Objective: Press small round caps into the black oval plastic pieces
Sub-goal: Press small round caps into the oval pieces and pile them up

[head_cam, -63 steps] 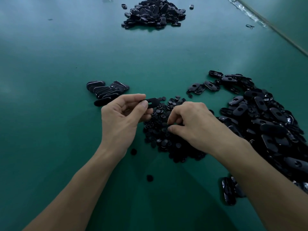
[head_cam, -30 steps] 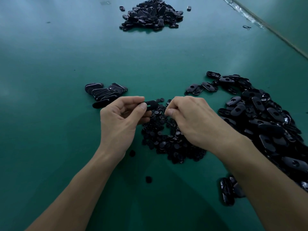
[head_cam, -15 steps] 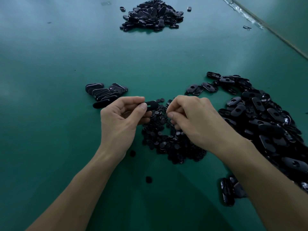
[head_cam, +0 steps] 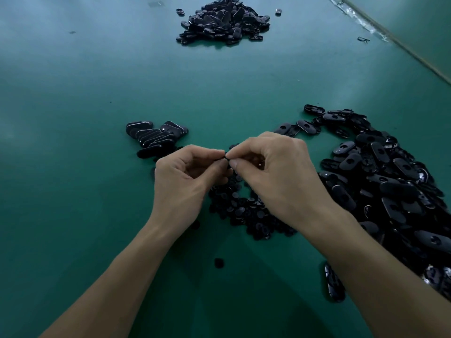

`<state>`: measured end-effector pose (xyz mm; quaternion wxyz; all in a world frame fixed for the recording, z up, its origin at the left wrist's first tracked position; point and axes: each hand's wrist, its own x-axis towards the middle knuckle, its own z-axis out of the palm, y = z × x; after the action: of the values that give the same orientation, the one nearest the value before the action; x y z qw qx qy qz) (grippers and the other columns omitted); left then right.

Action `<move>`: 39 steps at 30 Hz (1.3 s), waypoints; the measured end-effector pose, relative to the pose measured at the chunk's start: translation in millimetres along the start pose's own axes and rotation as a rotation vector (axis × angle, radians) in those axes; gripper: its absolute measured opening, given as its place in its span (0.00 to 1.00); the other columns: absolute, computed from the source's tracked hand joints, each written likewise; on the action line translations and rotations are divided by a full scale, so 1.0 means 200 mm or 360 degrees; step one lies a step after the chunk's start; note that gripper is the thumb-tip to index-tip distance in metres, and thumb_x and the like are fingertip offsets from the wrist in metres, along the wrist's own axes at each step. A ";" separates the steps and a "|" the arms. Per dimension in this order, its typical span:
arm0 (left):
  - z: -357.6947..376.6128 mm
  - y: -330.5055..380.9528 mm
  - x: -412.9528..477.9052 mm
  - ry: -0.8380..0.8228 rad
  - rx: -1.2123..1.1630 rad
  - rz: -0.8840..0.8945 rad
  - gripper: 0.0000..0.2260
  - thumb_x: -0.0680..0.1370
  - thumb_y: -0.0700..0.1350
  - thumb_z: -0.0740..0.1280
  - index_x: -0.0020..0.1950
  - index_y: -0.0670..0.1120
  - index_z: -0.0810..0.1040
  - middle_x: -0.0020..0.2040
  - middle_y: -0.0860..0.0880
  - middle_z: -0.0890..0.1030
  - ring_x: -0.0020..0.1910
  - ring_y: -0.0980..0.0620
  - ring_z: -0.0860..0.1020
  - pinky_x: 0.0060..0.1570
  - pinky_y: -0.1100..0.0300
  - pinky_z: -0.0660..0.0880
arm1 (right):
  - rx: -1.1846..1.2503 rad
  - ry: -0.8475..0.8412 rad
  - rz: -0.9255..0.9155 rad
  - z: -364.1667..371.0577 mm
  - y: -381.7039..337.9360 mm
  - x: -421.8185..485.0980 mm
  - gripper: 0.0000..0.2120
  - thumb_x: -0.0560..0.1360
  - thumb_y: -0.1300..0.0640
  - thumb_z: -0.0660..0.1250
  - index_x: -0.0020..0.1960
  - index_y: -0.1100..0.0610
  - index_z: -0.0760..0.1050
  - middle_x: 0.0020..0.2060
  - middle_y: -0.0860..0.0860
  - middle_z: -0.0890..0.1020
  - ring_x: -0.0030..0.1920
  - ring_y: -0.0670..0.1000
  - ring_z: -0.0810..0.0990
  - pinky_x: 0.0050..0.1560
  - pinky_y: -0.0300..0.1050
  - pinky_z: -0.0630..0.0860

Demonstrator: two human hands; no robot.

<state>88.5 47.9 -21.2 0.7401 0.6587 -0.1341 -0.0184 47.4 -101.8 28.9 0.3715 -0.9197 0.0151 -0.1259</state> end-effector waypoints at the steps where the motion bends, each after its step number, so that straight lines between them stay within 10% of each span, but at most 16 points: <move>1: 0.00 0.00 0.00 -0.0008 -0.0008 0.0004 0.06 0.74 0.33 0.73 0.46 0.43 0.83 0.41 0.46 0.86 0.38 0.50 0.85 0.40 0.61 0.81 | 0.0007 0.0015 0.0007 0.01 0.00 0.00 0.06 0.76 0.58 0.72 0.50 0.49 0.86 0.42 0.47 0.82 0.44 0.44 0.79 0.48 0.33 0.74; 39: -0.01 0.01 0.02 -0.0071 -0.0131 -0.0110 0.11 0.72 0.27 0.72 0.46 0.42 0.82 0.41 0.48 0.87 0.41 0.51 0.85 0.46 0.60 0.82 | 0.0139 0.0294 0.0083 0.10 -0.02 -0.05 0.06 0.76 0.63 0.70 0.45 0.53 0.82 0.34 0.43 0.83 0.37 0.43 0.80 0.40 0.36 0.76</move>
<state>92.2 49.9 -18.4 0.7624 0.6314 -0.1268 -0.0642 42.1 -83.7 16.3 0.4113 -0.8865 0.0677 -0.2010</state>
